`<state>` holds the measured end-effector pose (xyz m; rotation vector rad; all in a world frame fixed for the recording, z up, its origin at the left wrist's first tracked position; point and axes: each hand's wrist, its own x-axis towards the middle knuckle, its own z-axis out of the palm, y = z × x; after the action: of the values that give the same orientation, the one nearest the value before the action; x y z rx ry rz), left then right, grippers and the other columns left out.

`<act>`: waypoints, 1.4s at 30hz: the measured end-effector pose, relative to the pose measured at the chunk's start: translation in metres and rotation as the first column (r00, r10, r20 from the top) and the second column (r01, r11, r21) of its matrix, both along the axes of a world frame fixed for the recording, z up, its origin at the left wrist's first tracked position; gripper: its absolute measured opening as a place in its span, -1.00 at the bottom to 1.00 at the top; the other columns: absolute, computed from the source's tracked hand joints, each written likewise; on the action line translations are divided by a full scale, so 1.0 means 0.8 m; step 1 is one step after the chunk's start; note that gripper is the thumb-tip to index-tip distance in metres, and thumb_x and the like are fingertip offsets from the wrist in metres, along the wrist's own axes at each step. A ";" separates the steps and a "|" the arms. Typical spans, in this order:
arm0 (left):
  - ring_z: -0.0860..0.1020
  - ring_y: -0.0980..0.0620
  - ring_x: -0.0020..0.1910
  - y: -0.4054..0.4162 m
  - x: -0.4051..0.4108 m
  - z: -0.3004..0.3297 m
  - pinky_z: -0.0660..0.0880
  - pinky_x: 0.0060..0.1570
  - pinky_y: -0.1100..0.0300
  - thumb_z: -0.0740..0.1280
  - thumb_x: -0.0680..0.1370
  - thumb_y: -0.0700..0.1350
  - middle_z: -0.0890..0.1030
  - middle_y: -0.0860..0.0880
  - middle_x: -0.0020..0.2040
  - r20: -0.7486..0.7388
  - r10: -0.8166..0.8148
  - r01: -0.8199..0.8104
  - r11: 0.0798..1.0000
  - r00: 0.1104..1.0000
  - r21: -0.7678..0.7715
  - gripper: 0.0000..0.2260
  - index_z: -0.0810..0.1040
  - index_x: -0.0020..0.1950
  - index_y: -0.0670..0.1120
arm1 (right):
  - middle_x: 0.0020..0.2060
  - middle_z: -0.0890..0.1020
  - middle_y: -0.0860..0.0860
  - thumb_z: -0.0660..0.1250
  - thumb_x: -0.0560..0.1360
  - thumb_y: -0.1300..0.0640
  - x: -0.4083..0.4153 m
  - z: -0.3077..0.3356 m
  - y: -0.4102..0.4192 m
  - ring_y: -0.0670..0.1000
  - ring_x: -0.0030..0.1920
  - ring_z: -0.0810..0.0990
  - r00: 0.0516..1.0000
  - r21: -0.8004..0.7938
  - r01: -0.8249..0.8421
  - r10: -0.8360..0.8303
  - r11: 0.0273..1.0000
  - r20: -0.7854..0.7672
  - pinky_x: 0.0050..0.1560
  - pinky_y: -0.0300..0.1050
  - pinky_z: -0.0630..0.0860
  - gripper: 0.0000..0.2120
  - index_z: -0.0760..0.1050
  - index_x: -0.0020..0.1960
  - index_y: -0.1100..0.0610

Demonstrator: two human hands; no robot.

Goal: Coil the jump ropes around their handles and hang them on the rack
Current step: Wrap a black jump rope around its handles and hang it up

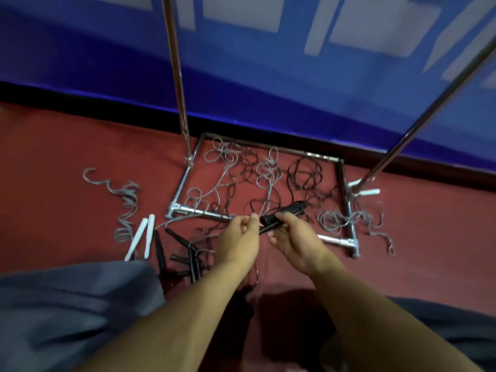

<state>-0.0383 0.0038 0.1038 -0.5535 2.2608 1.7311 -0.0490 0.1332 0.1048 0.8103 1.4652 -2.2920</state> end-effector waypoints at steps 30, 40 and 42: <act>0.39 0.13 -0.48 -0.035 -0.085 0.285 0.31 -0.38 0.16 0.22 0.65 0.10 0.55 0.04 -0.35 -0.583 -0.325 0.198 0.942 0.745 -0.272 -0.72 0.48 -0.17 -0.03 | -0.13 0.67 -0.14 0.35 0.53 -0.19 -0.012 0.310 0.072 -0.10 -0.17 0.61 0.791 0.770 0.421 0.223 0.480 -0.570 -0.05 -0.08 0.54 -0.78 0.60 -0.02 -0.05; 0.52 0.19 -0.37 -0.028 -0.070 0.284 0.47 -0.26 0.15 0.26 0.63 0.06 0.58 0.06 -0.31 -0.636 -0.484 0.362 0.874 0.601 -0.323 -0.87 0.51 -0.09 0.11 | -0.14 0.70 -0.11 0.09 0.60 -0.32 -0.004 0.296 0.073 -0.19 -0.07 0.61 0.825 0.821 0.206 0.356 0.533 -0.439 0.03 -0.13 0.48 -0.51 0.67 -0.10 -0.04; 0.49 0.22 -0.36 -0.027 -0.075 0.287 0.43 -0.27 0.23 0.27 0.64 0.04 0.55 0.09 -0.29 -0.646 -0.450 0.340 0.892 0.617 -0.296 -0.89 0.53 -0.07 0.09 | -0.37 0.62 0.01 0.17 0.57 -0.33 -0.006 0.293 0.066 -0.07 -0.31 0.53 0.836 0.843 0.160 0.384 0.513 -0.392 -0.12 0.00 0.47 -0.46 0.60 -0.20 0.10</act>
<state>-0.0981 -0.0180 0.3334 0.7096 2.7057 1.7090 -0.0535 0.1858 0.3391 0.1669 2.9308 -1.6018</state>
